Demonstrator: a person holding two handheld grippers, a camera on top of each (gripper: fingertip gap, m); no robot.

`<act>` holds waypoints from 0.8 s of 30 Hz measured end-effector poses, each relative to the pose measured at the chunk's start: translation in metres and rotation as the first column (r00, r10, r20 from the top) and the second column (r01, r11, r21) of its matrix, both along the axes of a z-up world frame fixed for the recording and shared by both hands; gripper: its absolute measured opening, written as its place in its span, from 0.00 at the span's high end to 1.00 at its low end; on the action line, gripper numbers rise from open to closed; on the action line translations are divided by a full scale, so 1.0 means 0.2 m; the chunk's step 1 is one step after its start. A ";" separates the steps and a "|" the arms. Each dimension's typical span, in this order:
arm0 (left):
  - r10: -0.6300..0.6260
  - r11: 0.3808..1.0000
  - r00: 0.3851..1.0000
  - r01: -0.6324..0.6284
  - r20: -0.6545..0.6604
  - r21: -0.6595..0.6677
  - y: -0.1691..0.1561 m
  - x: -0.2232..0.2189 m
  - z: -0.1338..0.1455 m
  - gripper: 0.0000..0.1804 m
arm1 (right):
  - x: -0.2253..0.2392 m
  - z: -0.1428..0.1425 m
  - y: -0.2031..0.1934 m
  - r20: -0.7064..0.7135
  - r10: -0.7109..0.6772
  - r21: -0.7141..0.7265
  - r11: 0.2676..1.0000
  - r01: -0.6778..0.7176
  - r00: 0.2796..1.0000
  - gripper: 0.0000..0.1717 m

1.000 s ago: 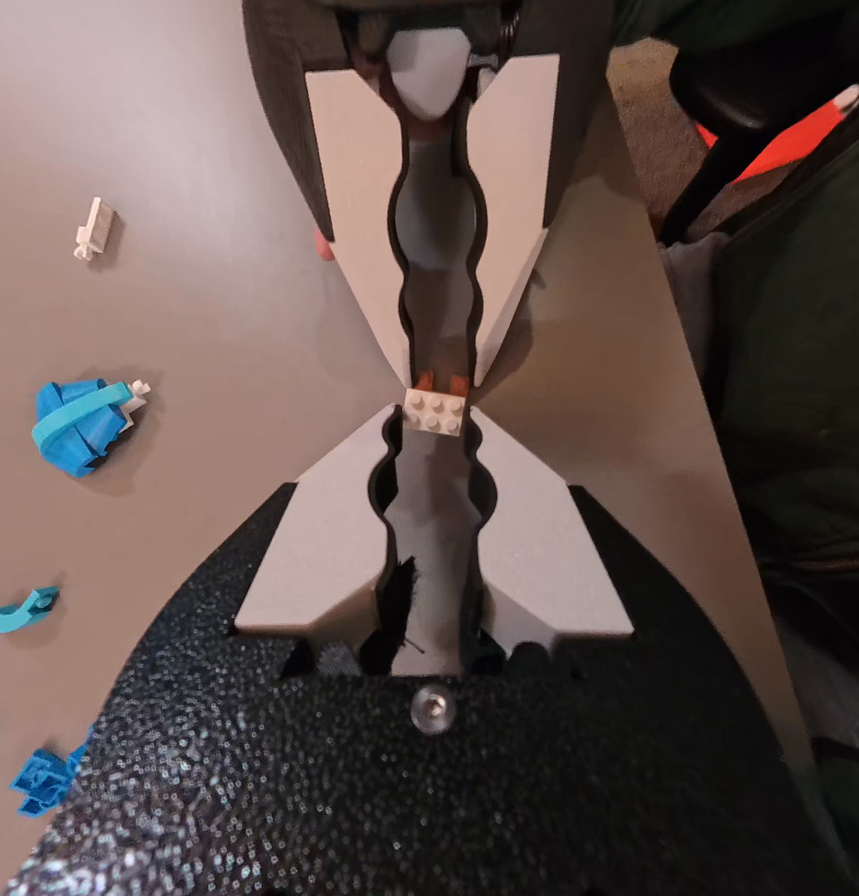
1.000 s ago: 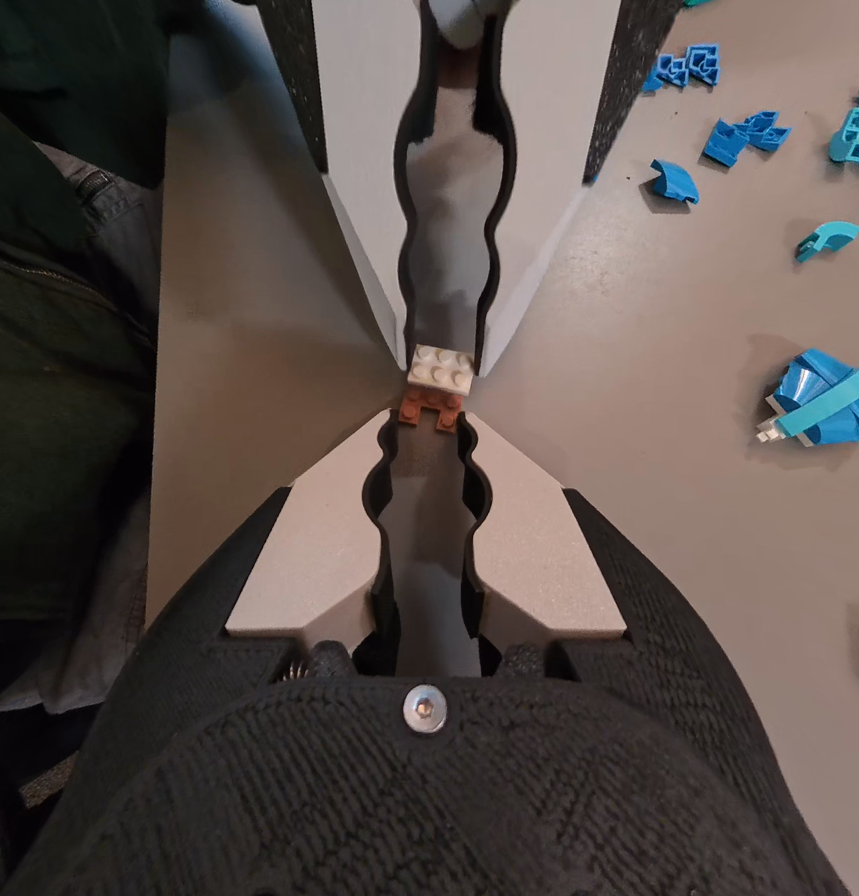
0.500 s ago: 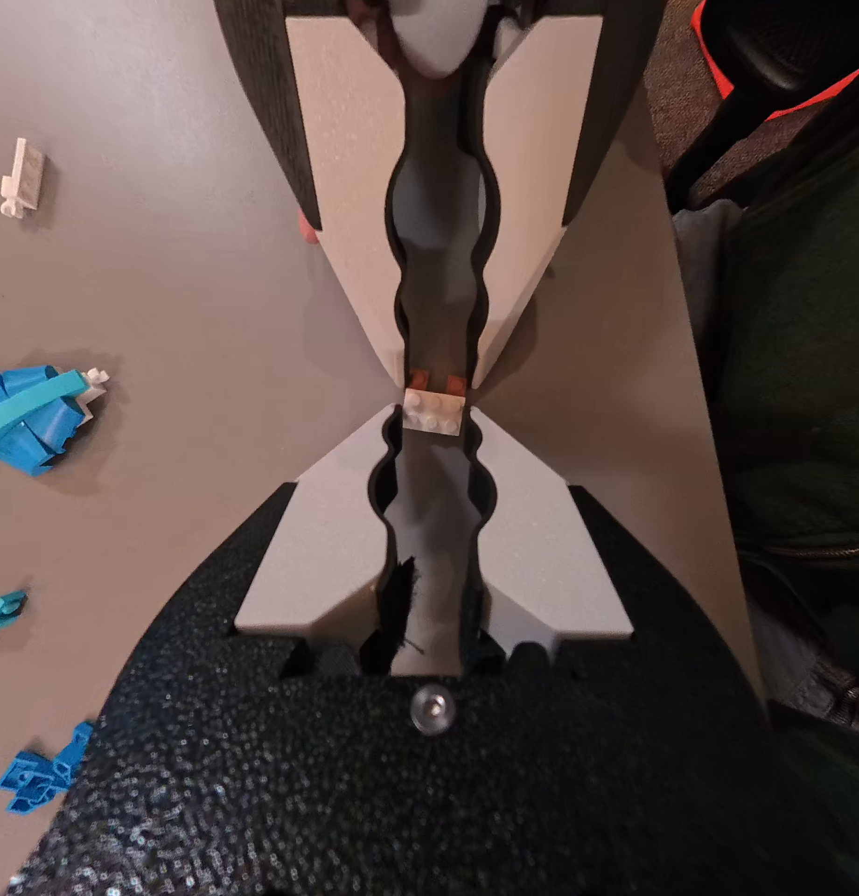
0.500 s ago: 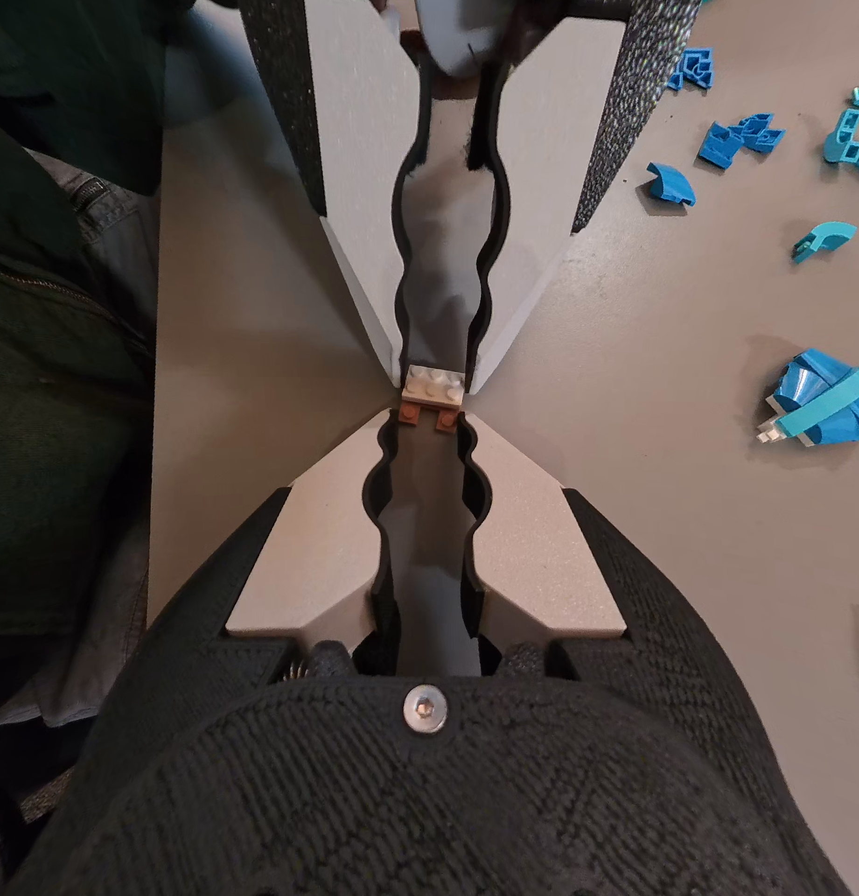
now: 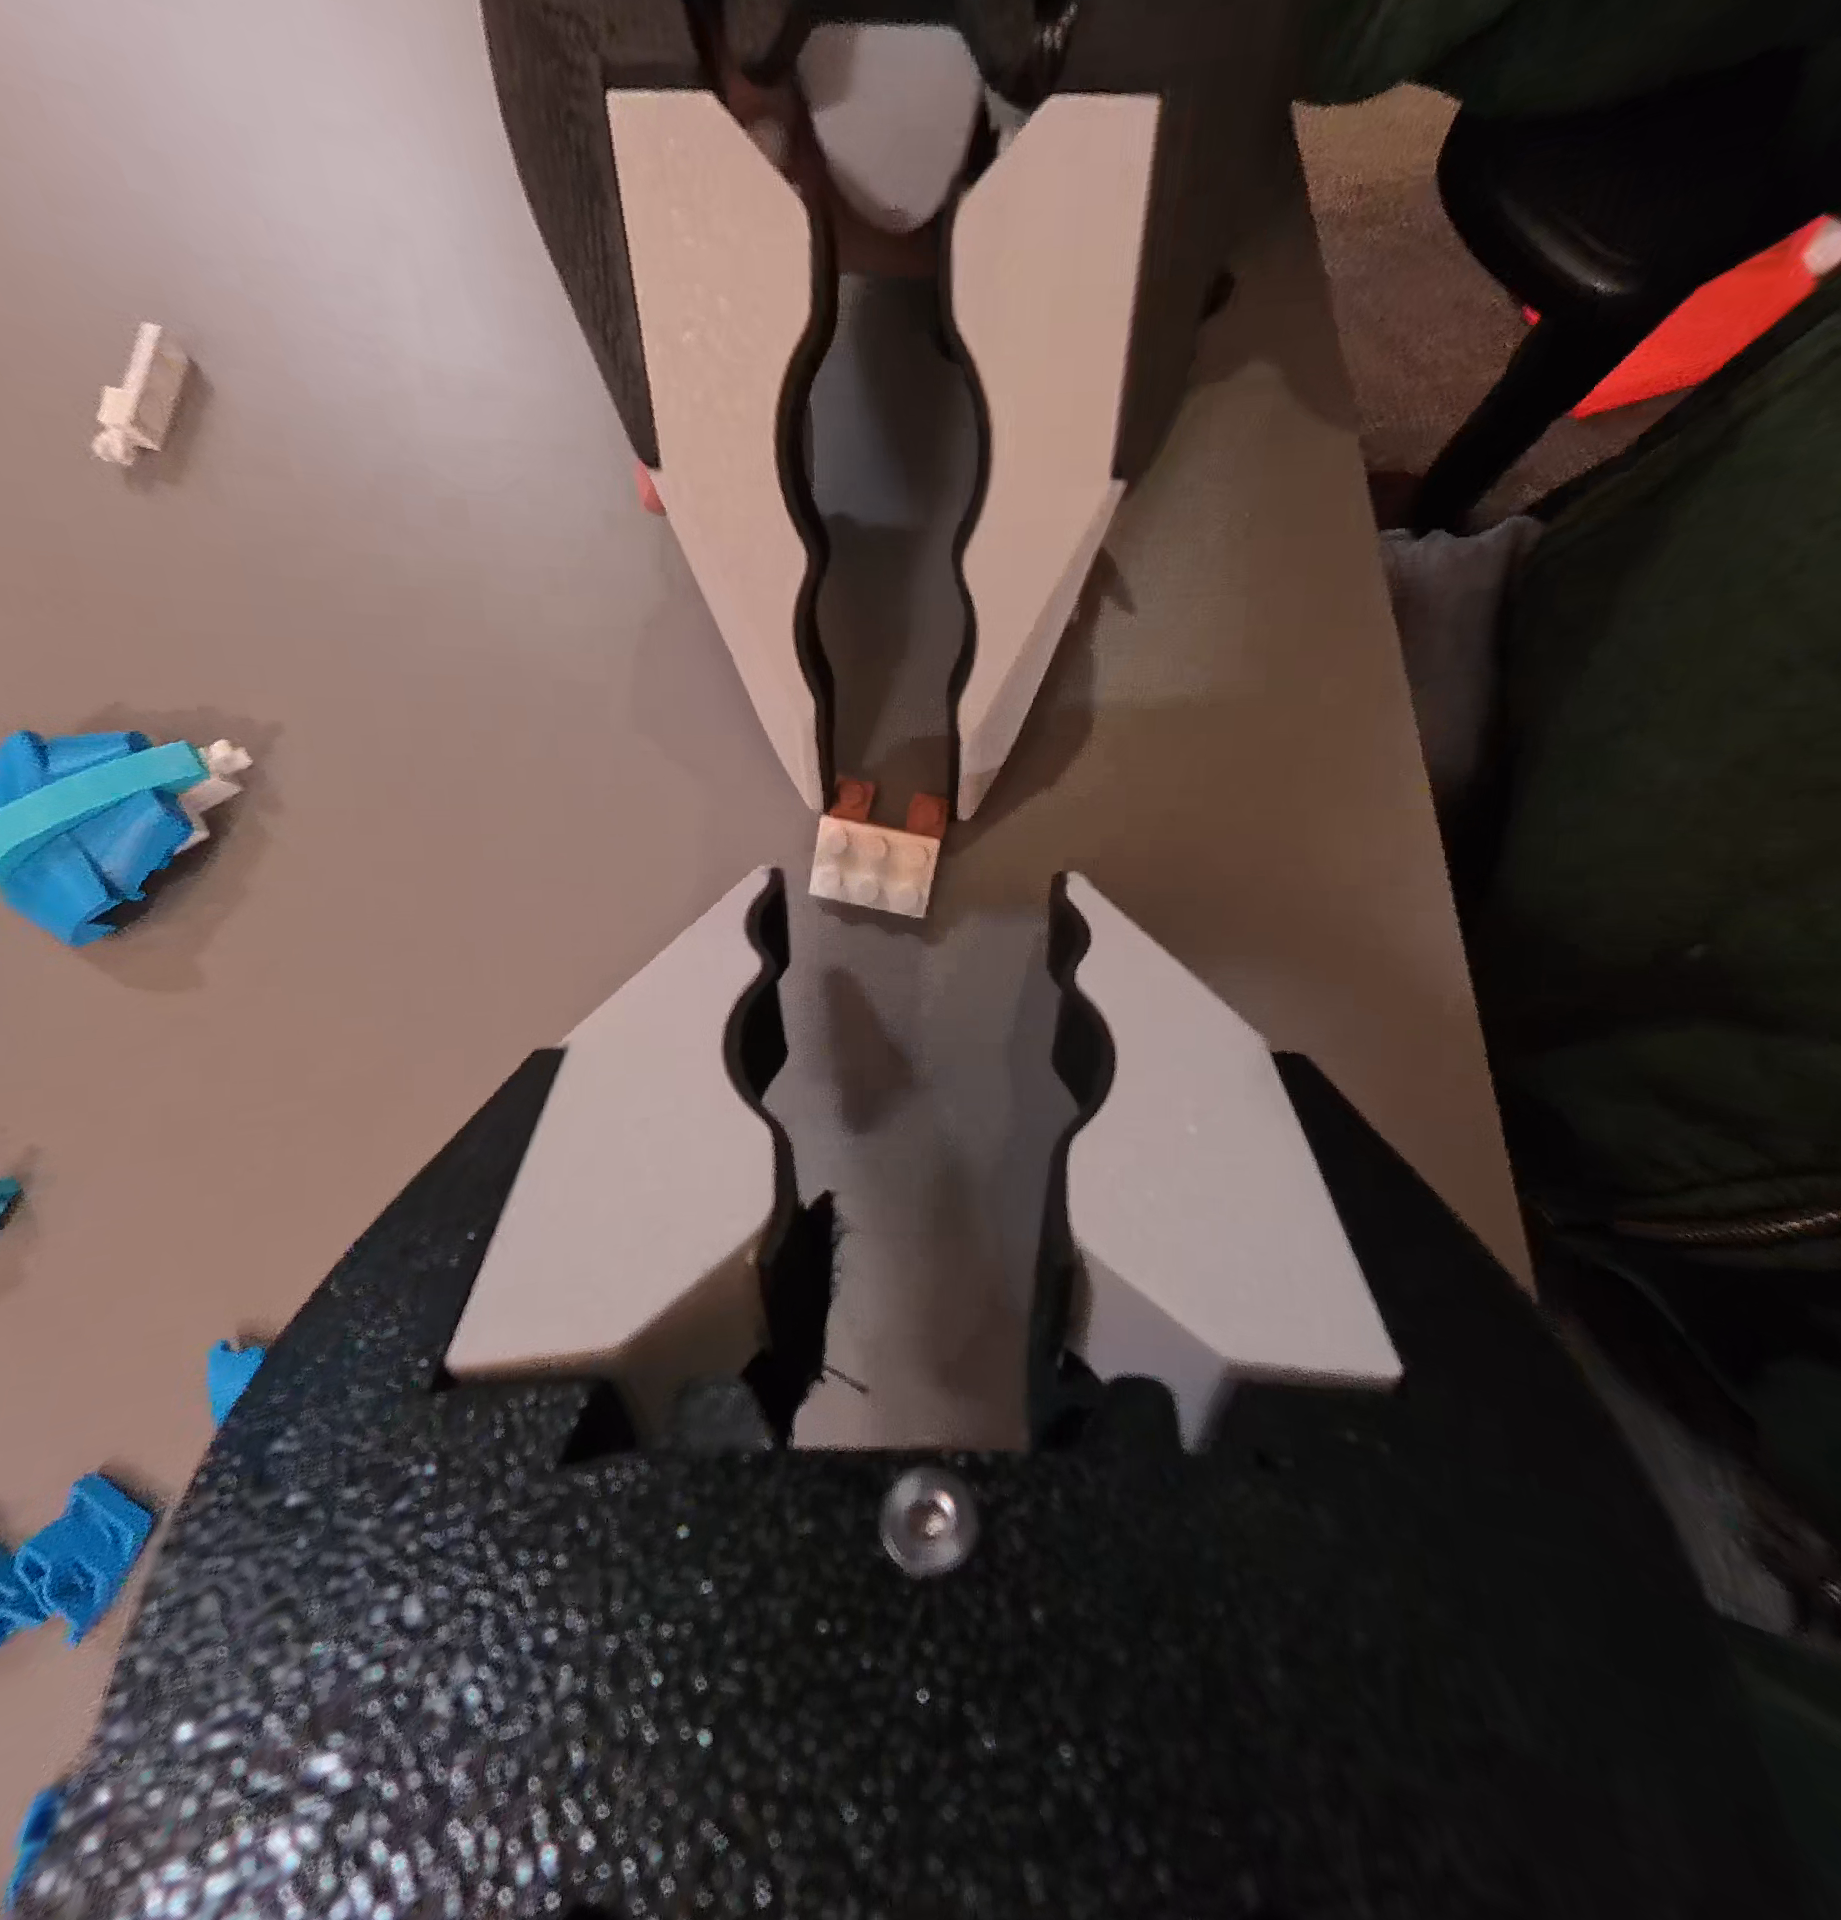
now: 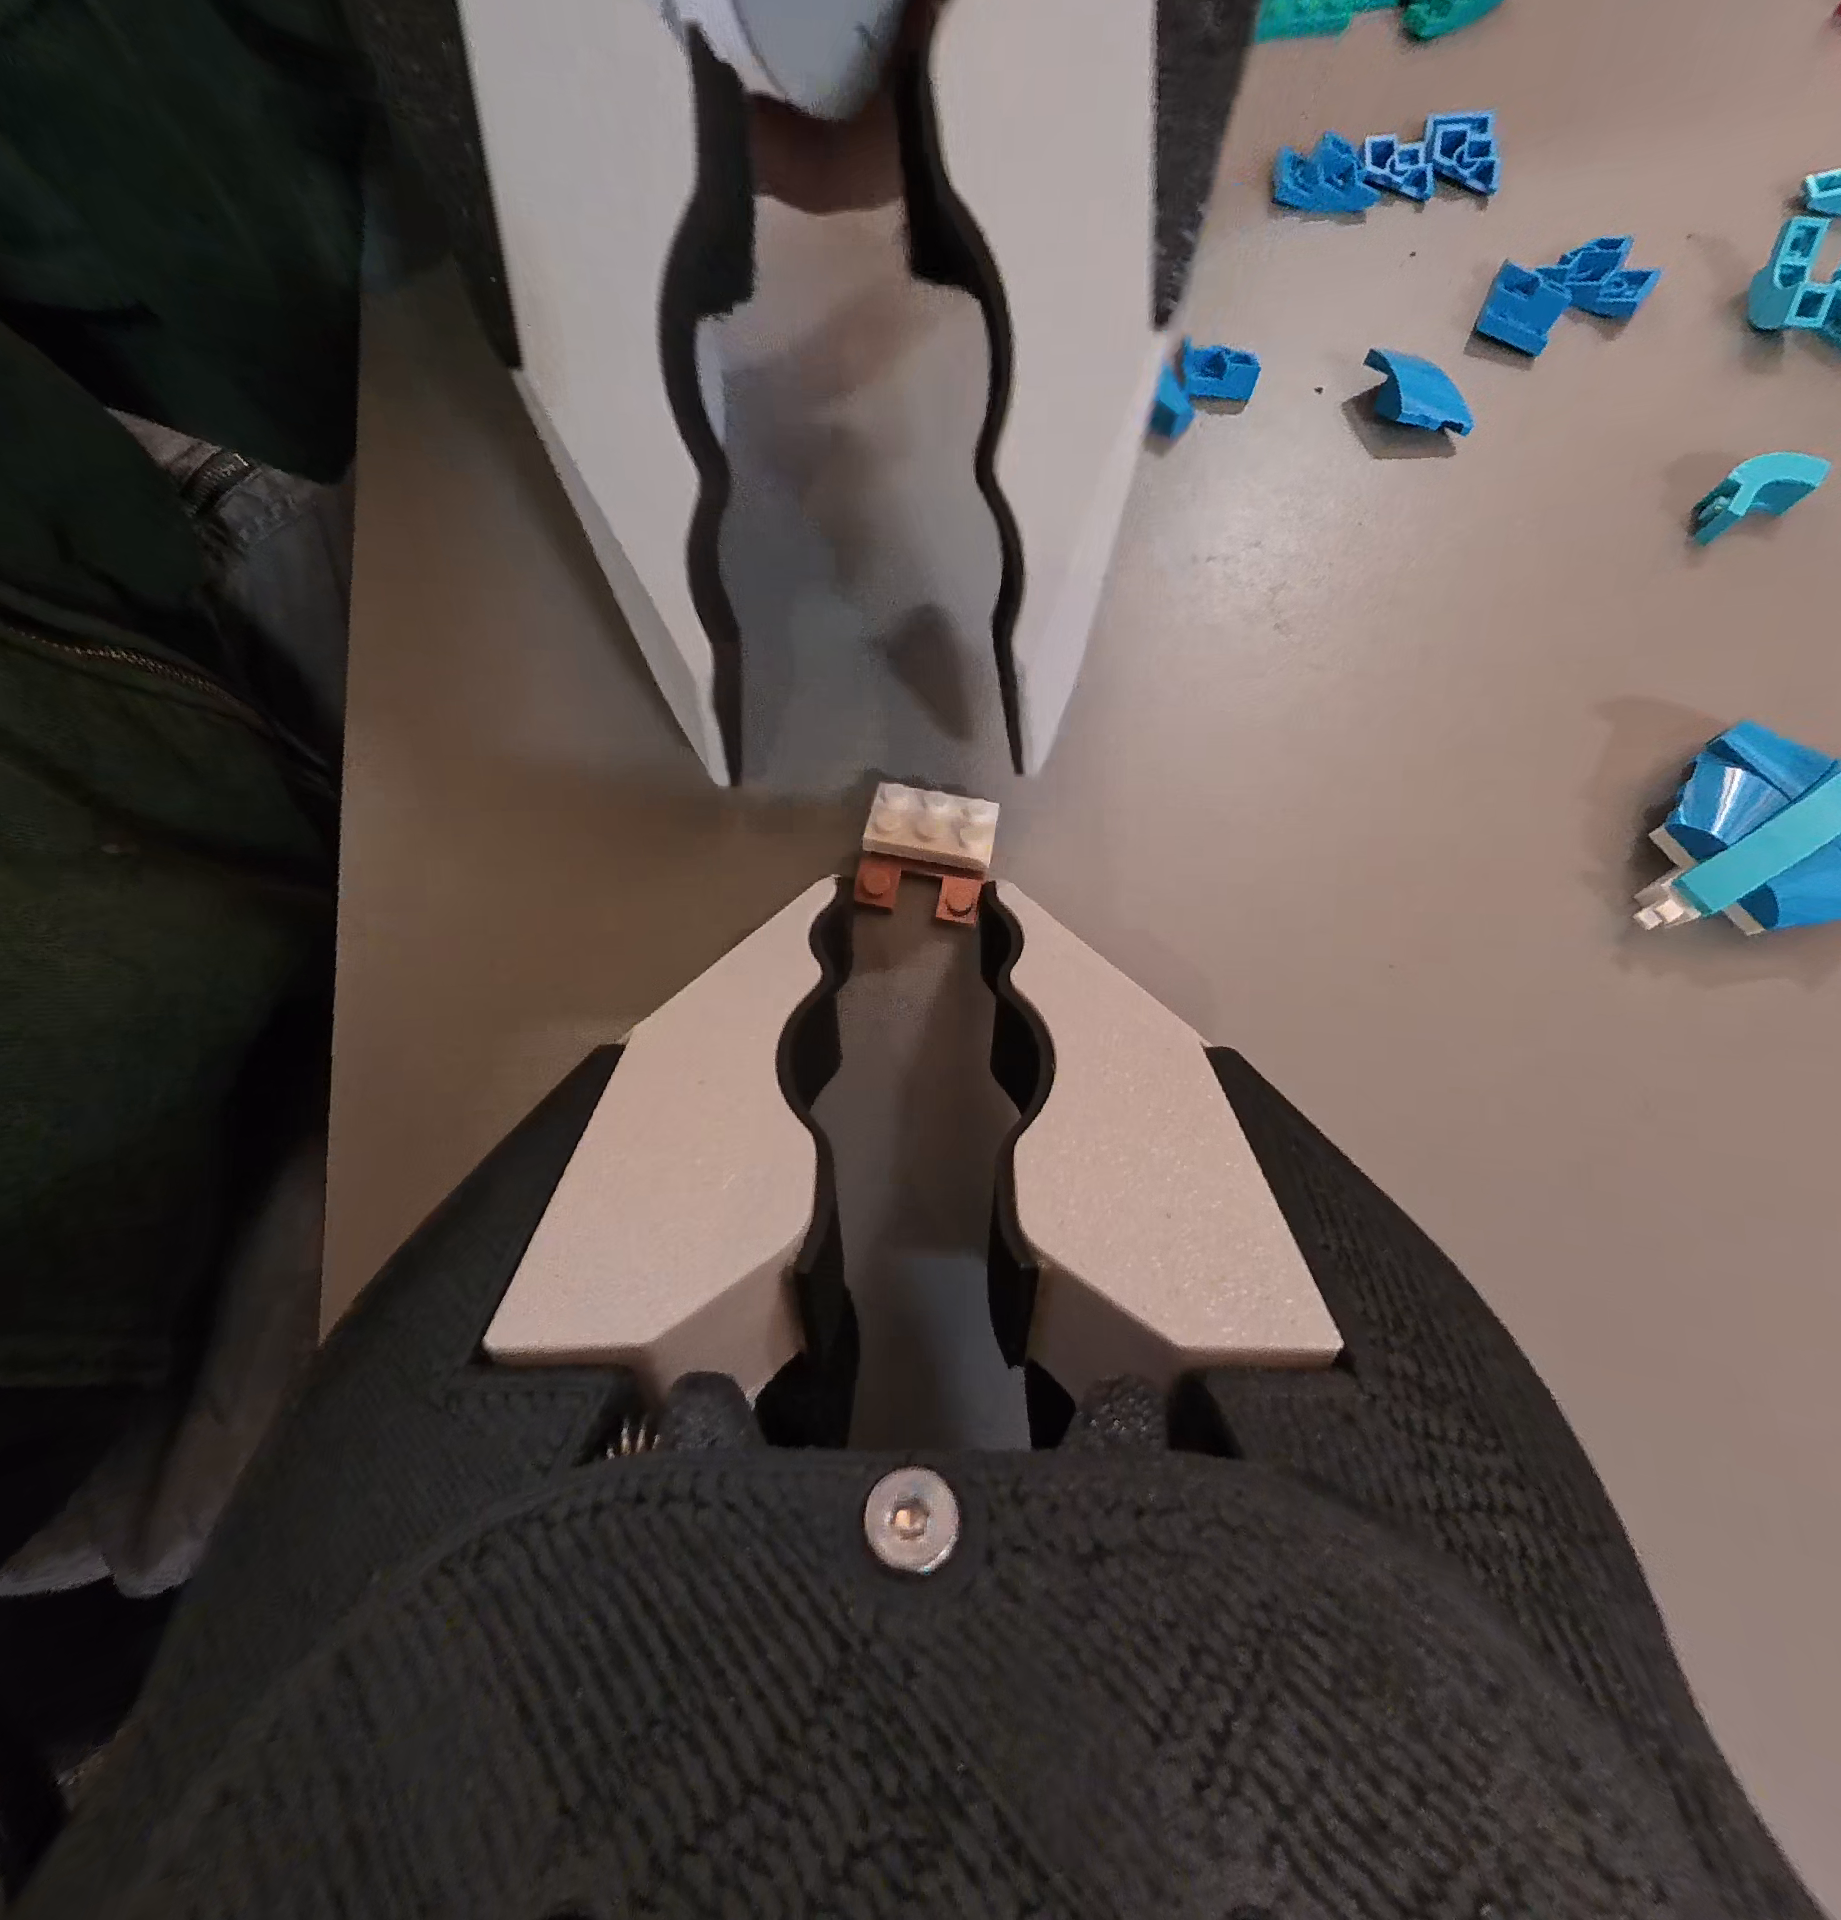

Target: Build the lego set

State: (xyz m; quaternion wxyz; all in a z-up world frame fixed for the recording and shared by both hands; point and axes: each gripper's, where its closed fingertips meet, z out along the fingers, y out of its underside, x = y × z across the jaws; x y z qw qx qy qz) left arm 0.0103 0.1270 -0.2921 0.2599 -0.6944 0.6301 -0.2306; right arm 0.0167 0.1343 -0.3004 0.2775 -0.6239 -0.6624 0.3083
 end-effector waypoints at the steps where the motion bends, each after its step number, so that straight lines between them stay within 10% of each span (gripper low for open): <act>1: 0.005 1.000 1.000 -0.005 0.014 0.019 -0.01 -0.01 0.00 0.73 | 0.00 0.00 0.00 -0.005 -0.005 -0.004 1.000 0.005 1.000 0.86; 24: -0.051 0.974 0.998 0.055 -0.023 0.219 -0.03 0.02 -0.02 0.78 | -0.02 0.04 0.02 -0.063 -0.049 -0.083 0.996 0.043 0.997 0.86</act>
